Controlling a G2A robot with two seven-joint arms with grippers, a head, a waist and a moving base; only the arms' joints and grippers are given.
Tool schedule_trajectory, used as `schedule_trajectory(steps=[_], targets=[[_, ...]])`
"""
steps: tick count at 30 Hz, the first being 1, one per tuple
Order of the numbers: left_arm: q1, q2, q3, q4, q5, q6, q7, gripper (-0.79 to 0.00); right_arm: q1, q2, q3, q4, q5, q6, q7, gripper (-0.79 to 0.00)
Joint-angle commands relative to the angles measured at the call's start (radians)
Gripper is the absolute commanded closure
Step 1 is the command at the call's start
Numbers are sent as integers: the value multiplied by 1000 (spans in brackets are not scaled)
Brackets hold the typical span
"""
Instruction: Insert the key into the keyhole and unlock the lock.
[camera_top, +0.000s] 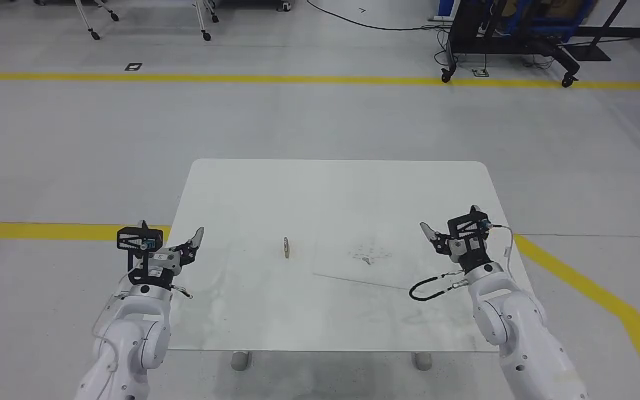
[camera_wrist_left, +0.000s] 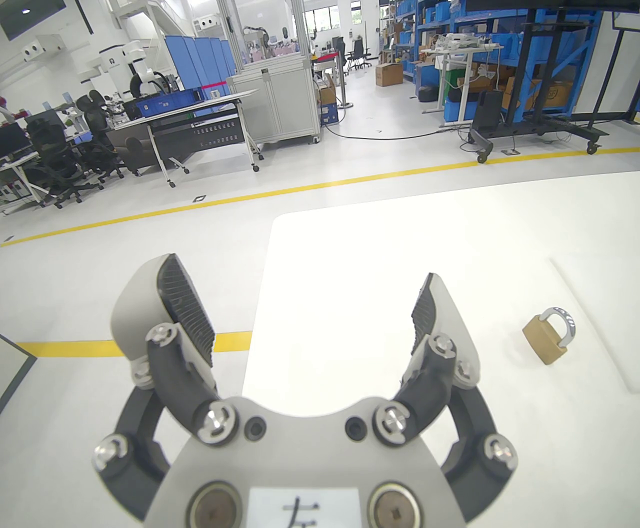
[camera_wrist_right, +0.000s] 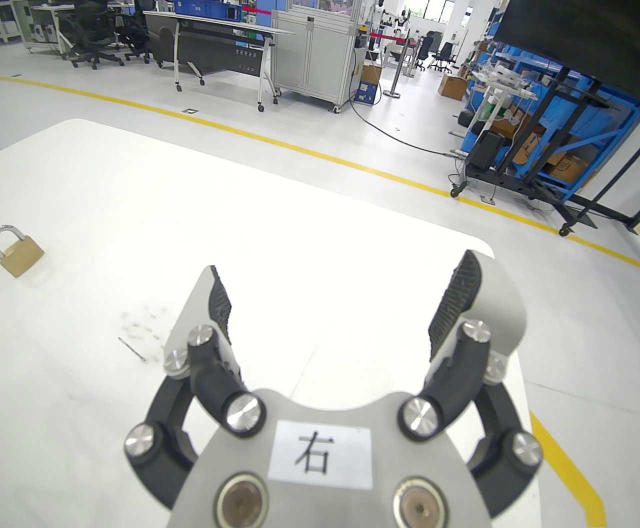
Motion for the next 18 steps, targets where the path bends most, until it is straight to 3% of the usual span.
schedule_trajectory(steps=[1,5,11,18], targets=[[0,0,0,0,0,0,0,-785,0,0,0,0,0,0,0,-785],[0,0,0,0,0,0,0,-785,12,0,-17,11,-9,-35,2,-785],[0,0,0,0,0,0,0,-785,187,-2,-112,237,81,-366,-13,-785],[0,0,0,0,0,0,0,-785,332,-8,-186,461,103,-576,-90,-785]])
